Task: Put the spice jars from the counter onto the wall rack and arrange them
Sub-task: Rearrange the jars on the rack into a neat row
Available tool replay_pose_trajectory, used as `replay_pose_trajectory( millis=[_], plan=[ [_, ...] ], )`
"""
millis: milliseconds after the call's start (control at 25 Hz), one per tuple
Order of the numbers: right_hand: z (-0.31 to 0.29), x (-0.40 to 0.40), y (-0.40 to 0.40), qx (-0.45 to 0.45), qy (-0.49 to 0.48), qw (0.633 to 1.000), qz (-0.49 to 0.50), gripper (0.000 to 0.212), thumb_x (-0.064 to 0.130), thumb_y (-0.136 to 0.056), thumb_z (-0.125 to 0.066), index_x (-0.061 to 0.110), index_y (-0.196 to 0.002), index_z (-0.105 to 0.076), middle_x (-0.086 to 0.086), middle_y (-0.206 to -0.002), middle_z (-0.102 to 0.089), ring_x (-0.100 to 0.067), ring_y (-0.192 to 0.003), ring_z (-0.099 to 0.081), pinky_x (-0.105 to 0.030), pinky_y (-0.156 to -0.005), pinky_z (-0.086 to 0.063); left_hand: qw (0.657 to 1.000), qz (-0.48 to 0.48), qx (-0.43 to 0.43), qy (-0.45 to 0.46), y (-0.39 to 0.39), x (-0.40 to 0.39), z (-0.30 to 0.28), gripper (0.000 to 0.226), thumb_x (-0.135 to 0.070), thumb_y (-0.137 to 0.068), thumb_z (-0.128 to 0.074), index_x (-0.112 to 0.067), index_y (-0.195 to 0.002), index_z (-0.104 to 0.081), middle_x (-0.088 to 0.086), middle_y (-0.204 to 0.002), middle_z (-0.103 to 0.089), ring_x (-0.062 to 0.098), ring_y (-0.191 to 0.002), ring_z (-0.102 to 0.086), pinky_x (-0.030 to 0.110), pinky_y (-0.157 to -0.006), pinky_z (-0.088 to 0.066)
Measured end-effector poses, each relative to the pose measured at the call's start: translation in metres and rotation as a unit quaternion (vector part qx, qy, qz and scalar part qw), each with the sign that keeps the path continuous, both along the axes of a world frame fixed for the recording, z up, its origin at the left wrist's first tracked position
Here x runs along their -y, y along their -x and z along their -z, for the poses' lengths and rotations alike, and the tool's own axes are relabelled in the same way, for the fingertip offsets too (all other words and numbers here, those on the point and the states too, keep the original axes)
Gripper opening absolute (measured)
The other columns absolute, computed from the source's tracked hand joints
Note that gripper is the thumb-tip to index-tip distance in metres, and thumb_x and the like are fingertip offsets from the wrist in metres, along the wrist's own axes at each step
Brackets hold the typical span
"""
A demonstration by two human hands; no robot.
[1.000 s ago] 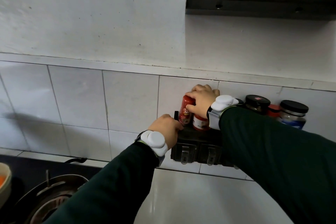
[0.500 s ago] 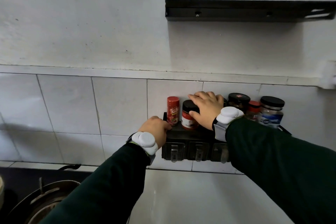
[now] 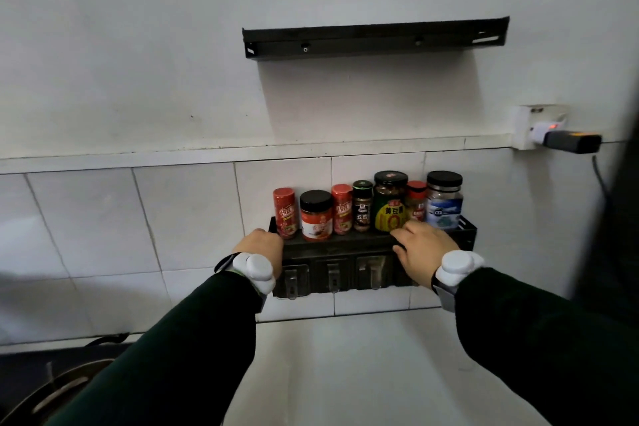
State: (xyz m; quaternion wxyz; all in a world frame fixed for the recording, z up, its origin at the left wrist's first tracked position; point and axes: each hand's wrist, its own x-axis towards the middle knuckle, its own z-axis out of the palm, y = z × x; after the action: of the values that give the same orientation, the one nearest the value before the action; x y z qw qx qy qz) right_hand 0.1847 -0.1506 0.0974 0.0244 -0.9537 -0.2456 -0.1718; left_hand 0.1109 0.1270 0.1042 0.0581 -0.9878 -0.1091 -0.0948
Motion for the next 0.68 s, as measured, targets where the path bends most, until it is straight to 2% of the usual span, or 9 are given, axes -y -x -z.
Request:
replay_pose_trajectory(
  millis=[80,160,240,360,560,680],
  plan=[
    [0.003,0.013,-0.005,-0.04,0.003,0.999,0.032,0.048,0.023,-0.087,-0.055,0.018,-0.134,-0.047,-0.008,-0.135,-0.05,-0.028,-0.12,-0.05,-0.039,-0.096,-0.048,1.0,-0.006,-0.015,-0.011,0.001,0.003,-0.001,0.023,-0.015,-0.086,-0.048,-0.014,-0.101,-0.065,0.011,-0.105,-0.066,0.029,-0.092,-0.066,0.031,-0.069,-0.051],
    [0.005,0.022,-0.007,-0.1,0.007,0.993,0.057,0.069,0.014,-0.083,-0.06,0.017,-0.145,-0.032,-0.01,-0.145,-0.039,-0.031,-0.131,-0.04,-0.041,-0.105,-0.042,0.999,-0.005,-0.032,-0.024,0.003,0.008,-0.003,0.023,-0.014,-0.085,-0.05,-0.013,-0.103,-0.064,0.011,-0.106,-0.067,0.028,-0.095,-0.065,0.03,-0.069,-0.049],
    [0.006,0.022,-0.008,-0.127,0.011,0.99,0.068,0.078,0.011,-0.083,-0.062,0.017,-0.149,-0.021,-0.012,-0.15,-0.032,-0.032,-0.137,-0.033,-0.042,-0.112,-0.036,0.999,-0.004,-0.039,-0.029,0.004,0.011,-0.005,0.023,-0.014,-0.084,-0.051,-0.012,-0.104,-0.063,0.01,-0.106,-0.068,0.028,-0.098,-0.065,0.03,-0.071,-0.049],
    [0.006,0.021,-0.009,-0.139,0.017,0.988,0.06,0.082,0.01,-0.083,-0.061,0.016,-0.151,-0.015,-0.014,-0.152,-0.027,-0.032,-0.14,-0.028,-0.042,-0.115,-0.031,0.998,-0.004,-0.046,-0.03,0.006,0.013,-0.004,0.024,-0.014,-0.083,-0.053,-0.012,-0.105,-0.061,0.008,-0.107,-0.068,0.027,-0.101,-0.065,0.029,-0.071,-0.048],
    [0.004,0.022,-0.013,-0.15,0.045,0.986,0.06,0.084,0.007,-0.085,-0.06,0.014,-0.152,-0.01,-0.015,-0.155,-0.021,-0.034,-0.143,-0.022,-0.041,-0.117,-0.026,1.0,0.001,-0.027,-0.005,0.009,0.007,0.0,0.03,-0.02,-0.081,-0.053,-0.02,-0.111,-0.054,0.005,-0.114,-0.064,0.027,-0.108,-0.06,0.035,-0.083,-0.051],
    [0.001,0.021,-0.014,-0.152,0.059,0.984,0.066,0.086,0.005,-0.083,-0.061,0.015,-0.152,-0.01,-0.015,-0.154,-0.023,-0.033,-0.142,-0.025,-0.041,-0.116,-0.029,1.0,0.003,-0.029,-0.012,0.01,0.006,0.003,0.038,-0.021,-0.081,-0.053,-0.021,-0.119,-0.049,0.001,-0.126,-0.06,0.025,-0.125,-0.049,0.037,-0.096,-0.047]
  ],
)
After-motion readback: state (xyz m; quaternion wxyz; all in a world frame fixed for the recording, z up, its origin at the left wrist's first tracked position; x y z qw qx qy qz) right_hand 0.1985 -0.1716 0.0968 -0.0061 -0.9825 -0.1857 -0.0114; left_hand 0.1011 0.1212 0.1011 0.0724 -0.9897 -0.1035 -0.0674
